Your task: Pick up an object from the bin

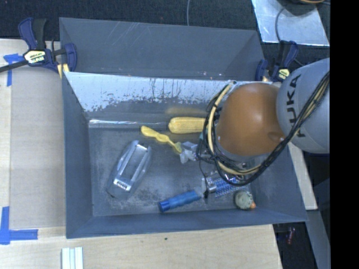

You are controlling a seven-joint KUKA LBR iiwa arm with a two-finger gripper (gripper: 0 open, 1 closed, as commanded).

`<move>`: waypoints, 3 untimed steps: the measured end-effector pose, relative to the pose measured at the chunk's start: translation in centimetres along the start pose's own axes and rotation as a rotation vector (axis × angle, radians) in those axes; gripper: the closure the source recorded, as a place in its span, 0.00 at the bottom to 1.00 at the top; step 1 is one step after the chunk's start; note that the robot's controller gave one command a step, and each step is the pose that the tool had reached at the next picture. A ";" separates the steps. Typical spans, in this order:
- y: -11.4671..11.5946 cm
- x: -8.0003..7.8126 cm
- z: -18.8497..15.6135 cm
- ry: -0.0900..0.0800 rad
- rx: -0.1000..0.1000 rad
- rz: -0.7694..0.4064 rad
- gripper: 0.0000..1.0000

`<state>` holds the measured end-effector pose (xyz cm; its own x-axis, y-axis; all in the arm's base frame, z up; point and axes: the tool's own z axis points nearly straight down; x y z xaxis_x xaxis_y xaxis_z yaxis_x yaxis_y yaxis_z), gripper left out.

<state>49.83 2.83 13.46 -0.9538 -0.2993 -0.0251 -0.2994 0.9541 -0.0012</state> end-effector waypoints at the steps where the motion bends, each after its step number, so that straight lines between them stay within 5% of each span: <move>1: -1.0 1.8 6.4 0.004 0.002 0.176 0.00; 2: 0.7 1.4 4.9 -0.008 0.002 0.000 0.00; 3: -3.0 1.1 6.4 -0.002 0.003 0.212 0.00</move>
Offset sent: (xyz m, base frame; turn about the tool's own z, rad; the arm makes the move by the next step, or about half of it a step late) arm -0.0160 0.0034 -0.0499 -0.0021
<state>49.89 -0.35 7.07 -0.9954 -0.0920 -0.0266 -0.0921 0.9958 0.0011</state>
